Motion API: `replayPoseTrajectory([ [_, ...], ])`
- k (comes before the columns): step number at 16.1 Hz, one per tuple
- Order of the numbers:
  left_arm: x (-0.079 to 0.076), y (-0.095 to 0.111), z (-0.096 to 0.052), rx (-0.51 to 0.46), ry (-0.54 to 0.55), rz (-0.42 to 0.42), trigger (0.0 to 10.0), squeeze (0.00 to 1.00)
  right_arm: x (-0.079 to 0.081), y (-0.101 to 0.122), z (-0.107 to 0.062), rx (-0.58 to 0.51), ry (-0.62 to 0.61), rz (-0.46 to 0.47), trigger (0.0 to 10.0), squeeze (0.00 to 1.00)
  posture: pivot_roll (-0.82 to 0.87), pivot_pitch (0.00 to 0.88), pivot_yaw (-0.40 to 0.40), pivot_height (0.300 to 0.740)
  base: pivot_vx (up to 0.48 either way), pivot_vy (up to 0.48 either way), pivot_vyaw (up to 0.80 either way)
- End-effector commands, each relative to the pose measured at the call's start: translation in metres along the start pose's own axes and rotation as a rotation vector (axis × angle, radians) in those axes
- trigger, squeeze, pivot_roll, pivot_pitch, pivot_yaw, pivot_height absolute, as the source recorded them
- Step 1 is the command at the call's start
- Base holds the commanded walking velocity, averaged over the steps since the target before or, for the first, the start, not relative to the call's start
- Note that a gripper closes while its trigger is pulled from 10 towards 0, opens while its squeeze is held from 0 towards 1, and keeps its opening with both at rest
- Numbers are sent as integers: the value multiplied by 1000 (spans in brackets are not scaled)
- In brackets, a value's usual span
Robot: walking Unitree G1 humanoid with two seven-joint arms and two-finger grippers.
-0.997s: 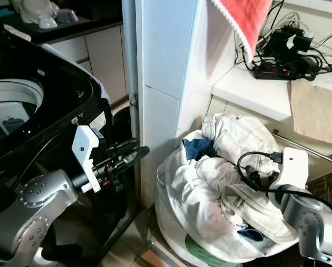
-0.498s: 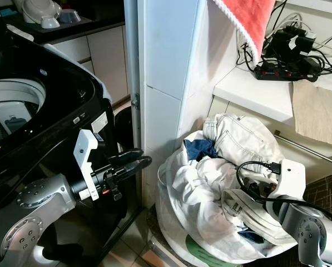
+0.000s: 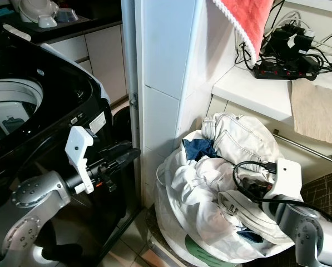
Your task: Clothes washing
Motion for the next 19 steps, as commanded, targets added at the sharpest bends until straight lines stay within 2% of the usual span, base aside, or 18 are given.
replayPoseTrajectory([
  [1, 0, 0, 0, -5, 4, 8, 10000, 0, 4, 2, -2, -20, 23, -14, 0, 0, -49, 0, -43, 740, 0, 0, 0],
  [8, 0, -1, 3, -21, 21, 23, 10000, 0, 4, 3, -4, -27, 27, 4, 0, 0, -52, 0, -42, 740, 0, 0, 0],
  [10, 5, 3, 6, -80, 66, 33, 10000, 0, 3, 4, -5, -34, 30, -1, 0, 0, -55, 0, -41, 740, 0, 0, 0],
  [12, 14, 17, 8, -240, 194, -4, 10000, 0, 2, 11, -9, -63, 38, 8, 0, 0, -56, 0, -42, 740, 0, 0, 0],
  [14, 12, 24, 9, -271, 145, -10, 10000, 0, 6, 39, -19, -204, 125, 6, 0, 0, -57, 0, -39, 740, 0, 0, 0],
  [15, 12, 27, 9, -278, 141, 33, 10000, 0, 11, 55, -28, -277, 205, 3, 0, 0, -58, 0, -39, 740, 0, 0, 0],
  [16, 10, 24, 10, -203, 112, 26, 10000, 0, 18, 70, -38, -344, 302, -5, 0, 0, -58, 0, -39, 740, 0, 0, 0],
  [17, 9, 26, 10, -206, 101, 31, 10000, 0, 22, 77, -44, -374, 356, -11, 0, 0, -58, 0, -39, 740, 0, 0, 0],
  [18, 6, 31, 14, -223, 74, 83, 10000, 0, 37, 98, -62, -466, 521, -49, 0, 0, -60, 0, -39, 740, 0, 0, 0],
  [19, 4, 34, 17, -232, 53, 100, 10000, 0, 47, 109, -74, -522, 622, -82, 0, 0, -63, 0, -39, 740, 0, 0, 0],
])
Point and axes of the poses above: a point about 5 cm out from each wrist's last joint towards the gripper, its own z axis pointing out of the wrist towards the gripper, its own y axis along the axis of the wrist's last joint, x = y × z, the point moved 1 cm from there along z, pointing out of the wrist towards the gripper, and after that the axes turned 12 degrees about -z, right-handed, at the moved point
